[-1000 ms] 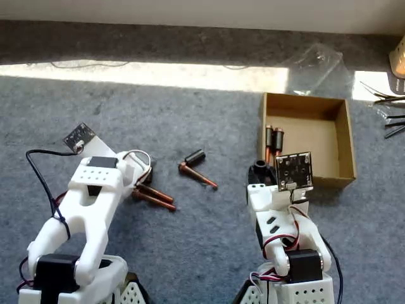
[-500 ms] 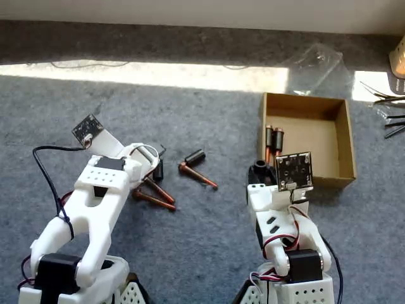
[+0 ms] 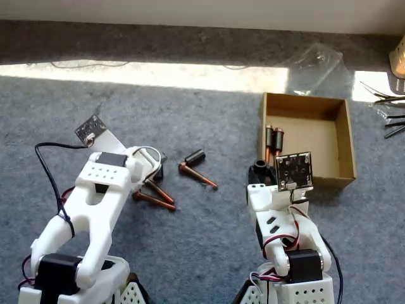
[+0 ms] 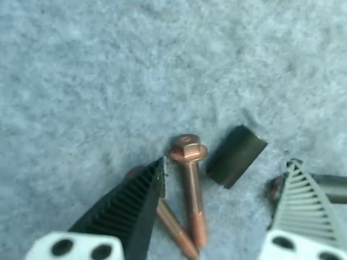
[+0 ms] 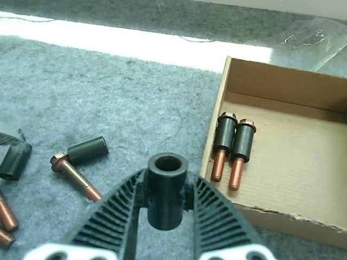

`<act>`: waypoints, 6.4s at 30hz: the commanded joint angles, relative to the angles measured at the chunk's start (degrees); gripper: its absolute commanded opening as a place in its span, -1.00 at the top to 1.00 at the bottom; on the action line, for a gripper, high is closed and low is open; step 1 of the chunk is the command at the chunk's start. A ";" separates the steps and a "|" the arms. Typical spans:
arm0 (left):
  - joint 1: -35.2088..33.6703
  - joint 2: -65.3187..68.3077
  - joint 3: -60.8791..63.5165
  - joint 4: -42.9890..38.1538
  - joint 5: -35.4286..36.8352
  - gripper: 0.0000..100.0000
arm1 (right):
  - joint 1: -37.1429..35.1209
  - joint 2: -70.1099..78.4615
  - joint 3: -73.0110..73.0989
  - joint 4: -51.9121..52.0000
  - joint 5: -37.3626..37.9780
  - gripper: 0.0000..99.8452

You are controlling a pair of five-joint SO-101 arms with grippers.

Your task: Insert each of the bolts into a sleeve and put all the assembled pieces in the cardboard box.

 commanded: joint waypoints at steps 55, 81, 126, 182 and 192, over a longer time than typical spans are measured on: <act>2.86 -0.84 -1.27 2.55 0.35 0.70 | 0.66 -0.57 -0.75 -0.75 -0.18 0.99; 0.92 -0.75 2.68 -1.67 0.26 0.70 | 0.66 -0.57 -0.66 -0.75 -0.18 0.99; 2.51 14.02 -15.87 -2.81 -16.09 0.94 | 0.66 -1.01 1.36 -1.01 -0.18 0.98; 3.03 -61.58 0.48 0.79 -56.88 0.94 | -25.98 -0.57 17.10 -46.37 -0.62 0.99; 13.41 -68.18 9.01 -13.63 -56.70 0.94 | -29.23 -1.01 22.73 -46.81 -0.35 0.99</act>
